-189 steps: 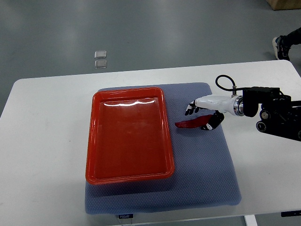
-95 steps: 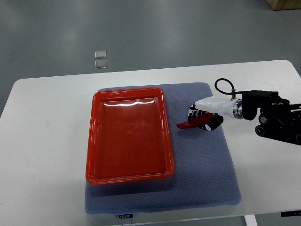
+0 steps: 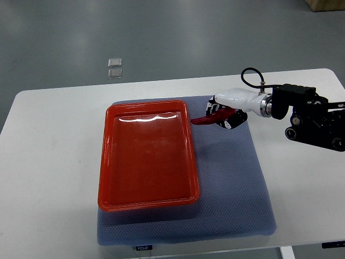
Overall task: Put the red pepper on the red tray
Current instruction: 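Lift the pepper and carry it over the red tray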
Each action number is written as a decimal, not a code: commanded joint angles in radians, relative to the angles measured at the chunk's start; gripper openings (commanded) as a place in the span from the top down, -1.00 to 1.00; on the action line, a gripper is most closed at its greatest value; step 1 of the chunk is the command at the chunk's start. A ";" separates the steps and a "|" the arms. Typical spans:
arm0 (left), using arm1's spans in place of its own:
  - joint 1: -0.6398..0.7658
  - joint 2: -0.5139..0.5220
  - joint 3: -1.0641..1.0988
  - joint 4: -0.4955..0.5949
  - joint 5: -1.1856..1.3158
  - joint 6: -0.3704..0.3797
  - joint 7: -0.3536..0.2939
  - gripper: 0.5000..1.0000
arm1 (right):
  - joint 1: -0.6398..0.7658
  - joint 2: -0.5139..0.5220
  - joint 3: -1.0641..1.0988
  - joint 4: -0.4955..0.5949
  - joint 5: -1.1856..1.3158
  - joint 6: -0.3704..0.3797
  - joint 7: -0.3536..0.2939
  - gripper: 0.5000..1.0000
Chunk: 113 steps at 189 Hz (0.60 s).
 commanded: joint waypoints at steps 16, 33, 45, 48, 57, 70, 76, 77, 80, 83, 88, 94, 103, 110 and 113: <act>-0.001 0.000 0.000 0.000 0.000 0.000 0.001 -1.00 | 0.047 0.097 -0.005 -0.031 0.045 0.003 -0.001 1.00; 0.001 0.000 0.000 0.000 0.000 0.000 0.000 -1.00 | 0.067 0.148 -0.006 -0.051 0.071 0.007 -0.001 1.00; 0.001 0.000 0.000 0.000 0.000 0.000 0.000 -1.00 | 0.070 0.200 -0.008 -0.077 0.076 0.009 -0.001 1.00; 0.001 0.000 0.000 0.000 0.000 0.000 0.000 -1.00 | 0.070 0.211 -0.009 -0.083 0.076 0.009 -0.001 1.00; -0.001 0.000 0.000 0.000 0.000 0.000 0.000 -1.00 | 0.072 0.251 -0.012 -0.108 0.076 0.009 -0.001 1.00; 0.001 0.000 0.000 0.000 0.000 0.000 0.000 -1.00 | 0.080 0.303 -0.028 -0.145 0.077 0.006 -0.001 1.00; 0.001 0.000 0.000 0.000 0.000 0.000 0.001 -1.00 | 0.080 0.327 -0.034 -0.157 0.077 0.006 -0.001 1.00; -0.001 0.000 0.000 0.000 0.000 0.000 0.000 -1.00 | 0.080 0.337 -0.035 -0.160 0.077 0.006 -0.001 1.00; 0.001 0.000 0.000 0.000 0.000 0.000 0.000 -1.00 | 0.080 0.344 -0.035 -0.165 0.077 0.006 -0.001 1.00; 0.001 0.000 0.000 0.000 0.000 0.000 0.001 -1.00 | 0.080 0.361 -0.037 -0.172 0.077 0.006 -0.001 1.00; 0.001 0.000 0.000 0.000 0.000 0.000 0.000 -1.00 | 0.080 0.377 -0.038 -0.180 0.077 0.007 -0.001 1.00; -0.001 0.000 0.000 0.000 0.000 0.000 0.001 -1.00 | 0.078 0.398 -0.038 -0.191 0.077 0.009 -0.001 1.00; -0.001 0.000 0.000 0.000 0.000 0.000 0.000 -1.00 | 0.078 0.426 -0.040 -0.205 0.077 0.009 -0.001 1.00; 0.001 0.000 0.000 0.000 0.000 0.000 0.000 -1.00 | 0.078 0.455 -0.046 -0.220 0.077 0.009 -0.001 0.98; 0.001 0.000 0.000 0.000 0.000 0.000 0.001 -1.00 | 0.078 0.459 -0.049 -0.223 0.079 0.009 -0.001 0.98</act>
